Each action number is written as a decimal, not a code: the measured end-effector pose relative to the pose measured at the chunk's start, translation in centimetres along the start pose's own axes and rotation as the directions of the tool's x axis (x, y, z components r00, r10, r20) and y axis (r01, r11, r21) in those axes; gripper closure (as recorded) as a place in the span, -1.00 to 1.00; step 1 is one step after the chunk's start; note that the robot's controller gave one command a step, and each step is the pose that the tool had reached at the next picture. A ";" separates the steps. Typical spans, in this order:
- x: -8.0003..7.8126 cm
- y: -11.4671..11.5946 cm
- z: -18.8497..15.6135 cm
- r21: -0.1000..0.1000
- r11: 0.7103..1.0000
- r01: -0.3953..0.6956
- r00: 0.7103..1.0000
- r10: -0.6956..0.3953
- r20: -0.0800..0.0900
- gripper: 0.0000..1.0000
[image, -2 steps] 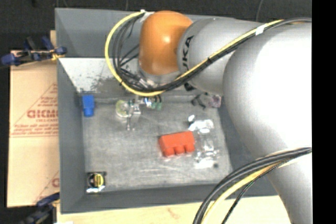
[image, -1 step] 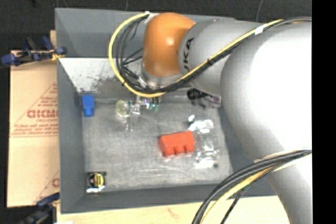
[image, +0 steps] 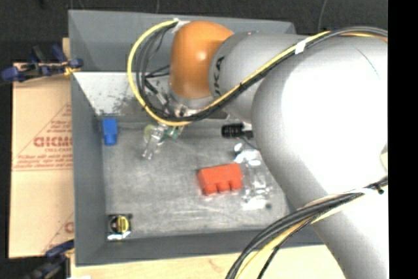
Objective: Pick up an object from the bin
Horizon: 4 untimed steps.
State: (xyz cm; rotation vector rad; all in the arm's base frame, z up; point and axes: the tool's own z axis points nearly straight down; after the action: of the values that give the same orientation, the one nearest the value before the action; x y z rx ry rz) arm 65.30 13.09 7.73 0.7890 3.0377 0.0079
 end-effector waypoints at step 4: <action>-0.7 0.0 -5.8 0.000 1.000 0.007 1.000 -0.007 0.006 1.00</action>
Offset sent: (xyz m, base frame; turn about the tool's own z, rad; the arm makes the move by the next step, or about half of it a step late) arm 0.0000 0.0000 0.0000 0.0000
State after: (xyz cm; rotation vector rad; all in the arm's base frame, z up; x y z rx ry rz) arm 65.92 12.76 13.54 0.7774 3.0345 0.0050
